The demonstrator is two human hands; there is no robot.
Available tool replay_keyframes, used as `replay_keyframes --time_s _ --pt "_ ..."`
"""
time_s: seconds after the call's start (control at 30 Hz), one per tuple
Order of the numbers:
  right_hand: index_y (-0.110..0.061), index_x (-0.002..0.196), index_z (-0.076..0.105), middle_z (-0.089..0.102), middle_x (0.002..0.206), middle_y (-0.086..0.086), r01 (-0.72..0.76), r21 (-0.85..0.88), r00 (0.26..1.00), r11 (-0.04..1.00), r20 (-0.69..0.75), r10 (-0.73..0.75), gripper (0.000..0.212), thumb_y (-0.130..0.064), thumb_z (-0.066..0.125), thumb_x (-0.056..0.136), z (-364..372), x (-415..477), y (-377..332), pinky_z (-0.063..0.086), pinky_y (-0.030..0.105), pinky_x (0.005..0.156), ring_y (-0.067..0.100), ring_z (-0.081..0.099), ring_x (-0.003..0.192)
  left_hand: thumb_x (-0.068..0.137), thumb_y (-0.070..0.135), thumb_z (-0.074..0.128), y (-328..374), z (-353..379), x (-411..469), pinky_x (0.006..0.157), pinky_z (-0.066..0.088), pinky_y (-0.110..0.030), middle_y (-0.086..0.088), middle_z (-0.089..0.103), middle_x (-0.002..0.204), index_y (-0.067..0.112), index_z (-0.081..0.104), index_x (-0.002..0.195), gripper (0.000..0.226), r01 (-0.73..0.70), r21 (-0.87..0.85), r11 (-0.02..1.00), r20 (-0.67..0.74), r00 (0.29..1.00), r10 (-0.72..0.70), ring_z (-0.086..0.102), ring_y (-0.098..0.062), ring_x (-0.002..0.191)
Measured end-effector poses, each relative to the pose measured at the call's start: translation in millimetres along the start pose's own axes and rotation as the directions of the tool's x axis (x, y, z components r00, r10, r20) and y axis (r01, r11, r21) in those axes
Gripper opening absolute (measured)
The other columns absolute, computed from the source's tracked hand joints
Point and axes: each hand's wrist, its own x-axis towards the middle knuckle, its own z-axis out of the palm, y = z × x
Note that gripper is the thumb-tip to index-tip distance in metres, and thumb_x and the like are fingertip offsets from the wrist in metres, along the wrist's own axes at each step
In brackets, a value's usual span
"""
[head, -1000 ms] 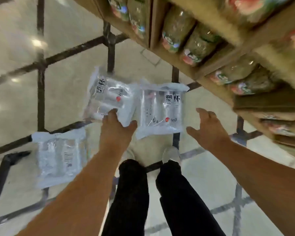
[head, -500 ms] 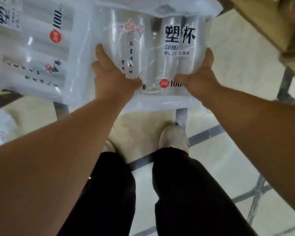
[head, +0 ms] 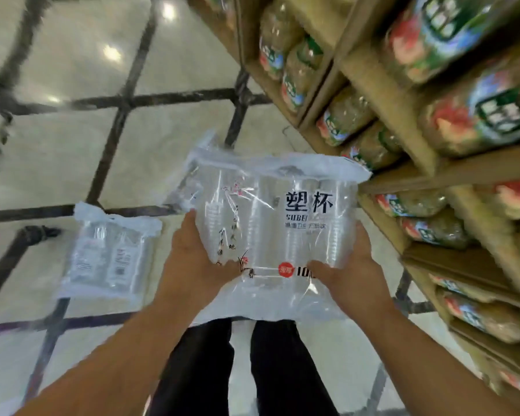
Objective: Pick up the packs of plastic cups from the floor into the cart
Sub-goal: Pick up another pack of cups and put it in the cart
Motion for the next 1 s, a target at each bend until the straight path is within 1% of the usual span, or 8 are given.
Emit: replay_keyframes --time_s 0.13,0.27,0.43,0.5,0.63,0.73,0.87,1.0 --pt "-0.035 0.157 0.007 0.056 0.116 -0.008 0.203 -0.074 0.977 0.976 0.088 -0.197 0.107 -0.034 0.08 0.08 -49 -117 -89 0.036 0.014 0.06 0.015 0.055 0.096 0.057 0.052 0.087 33 -107 -120 0.095 0.044 -0.036 0.002 0.04 0.141 0.032 0.014 0.154 0.122 0.037 -0.067 0.997 -0.104 0.994 -0.044 0.046 -0.02 0.123" --pt "-0.031 0.157 0.011 0.048 0.123 -0.008 0.416 -0.163 0.905 0.895 0.171 -0.389 0.101 -0.033 0.078 0.082 -69 -225 -168 0.033 0.021 0.068 0.014 0.048 0.099 0.051 0.06 0.085 41 -197 -224 0.101 0.043 -0.039 -0.002 0.035 0.15 0.033 0.01 0.155 0.131 0.088 -0.154 0.984 -0.235 0.964 -0.123 0.044 -0.026 0.132" --pt "-0.032 0.151 0.019 0.05 0.118 -0.011 0.669 -0.248 0.739 0.701 0.323 -0.591 0.091 -0.029 0.078 0.082 -44 -340 -227 0.037 0.025 0.068 0.01 0.05 0.091 0.045 0.061 0.076 -5 -264 -343 0.09 0.052 -0.045 0.003 0.044 0.137 0.042 0.019 0.148 0.12 0.074 -0.31 0.948 -0.37 0.909 -0.192 0.053 -0.023 0.115" --pt "-0.034 0.15 0.02 0.053 0.123 -0.009 0.738 -0.253 0.667 0.625 0.406 -0.624 0.09 -0.03 0.079 0.081 -23 -375 -240 0.037 0.025 0.073 0.01 0.051 0.095 0.044 0.063 0.077 -35 -279 -384 0.087 0.053 -0.043 -0.003 0.044 0.139 0.039 0.018 0.148 0.122 0.074 -0.392 0.917 -0.403 0.882 -0.244 0.055 -0.024 0.111" --pt "-0.03 0.153 0.016 0.051 0.14 -0.002 0.846 -0.286 0.53 0.45 0.547 -0.648 0.096 -0.041 0.077 0.08 37 -453 -257 0.038 0.031 0.08 0.021 0.055 0.114 0.059 0.062 0.078 -102 -296 -461 0.1 0.045 -0.037 -0.007 0.019 0.162 0.033 -0.005 0.156 0.13 0.162 -0.474 0.865 -0.471 0.783 -0.405 0.043 -0.029 0.134" --pt "-0.034 0.152 0.017 0.042 0.146 -0.004 0.909 -0.249 0.413 0.334 0.635 -0.652 0.098 -0.046 0.078 0.076 92 -511 -253 0.042 0.035 0.087 0.022 0.053 0.12 0.06 0.052 0.08 -157 -309 -518 0.092 0.045 -0.035 -0.001 0.034 0.15 0.036 -0.002 0.154 0.125 0.133 -0.517 0.846 -0.563 0.692 -0.453 0.046 -0.022 0.125" --pt "-0.025 0.143 0.027 0.044 0.139 0.0 0.959 -0.222 0.284 0.177 0.743 -0.607 0.089 -0.05 0.075 0.073 178 -583 -239 0.044 0.039 0.087 0.025 0.053 0.116 0.053 0.058 0.077 -244 -323 -592 0.086 0.048 -0.037 -0.002 0.045 0.129 0.031 0.021 0.144 0.11 0.166 -0.627 0.761 -0.555 0.591 -0.586 0.052 -0.024 0.113" --pt "-0.031 0.148 0.022 0.04 0.123 -0.018 0.988 -0.11 0.154 0.11 0.809 -0.568 0.088 -0.04 0.078 0.08 247 -645 -227 0.038 0.031 0.083 0.016 0.053 0.113 0.064 0.053 0.083 -306 -326 -649 0.103 0.039 -0.04 -0.011 0.027 0.155 0.025 0.003 0.156 0.125 0.197 -0.695 0.692 -0.542 0.488 -0.684 0.039 -0.031 0.136"
